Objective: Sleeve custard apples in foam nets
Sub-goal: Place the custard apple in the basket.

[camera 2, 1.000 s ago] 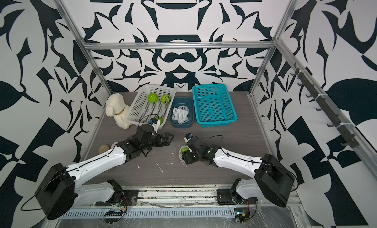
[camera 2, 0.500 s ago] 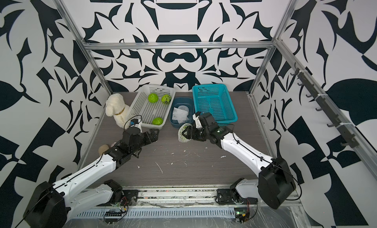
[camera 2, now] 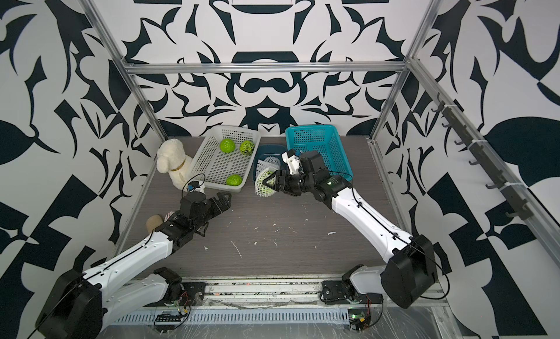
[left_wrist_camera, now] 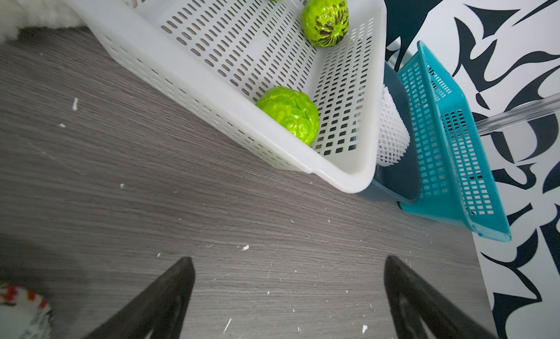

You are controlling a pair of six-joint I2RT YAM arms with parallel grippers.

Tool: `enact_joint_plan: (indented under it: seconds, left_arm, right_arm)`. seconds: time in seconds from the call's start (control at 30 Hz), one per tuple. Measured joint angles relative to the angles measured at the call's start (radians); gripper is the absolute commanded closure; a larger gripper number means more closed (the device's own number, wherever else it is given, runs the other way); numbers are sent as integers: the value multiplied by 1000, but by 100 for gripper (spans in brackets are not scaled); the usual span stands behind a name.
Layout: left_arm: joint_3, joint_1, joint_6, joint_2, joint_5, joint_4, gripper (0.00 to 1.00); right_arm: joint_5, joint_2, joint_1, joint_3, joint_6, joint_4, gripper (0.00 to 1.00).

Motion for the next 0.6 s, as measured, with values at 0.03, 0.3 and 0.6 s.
enact_joint_plan:
  seconds: [0.03,0.3,0.6]
  left_arm:
    - [0,0,-2,2,0,2,0]
    - [0,0,-7,18,8,16,1]
    - [0,0,-8,35,11,18,0]
  right_arm:
    - [-7,6,0,5,2,1,45]
    - [-37,40,-2,60,10,5,46]
    - [-73,41,-2,96,13,2,48]
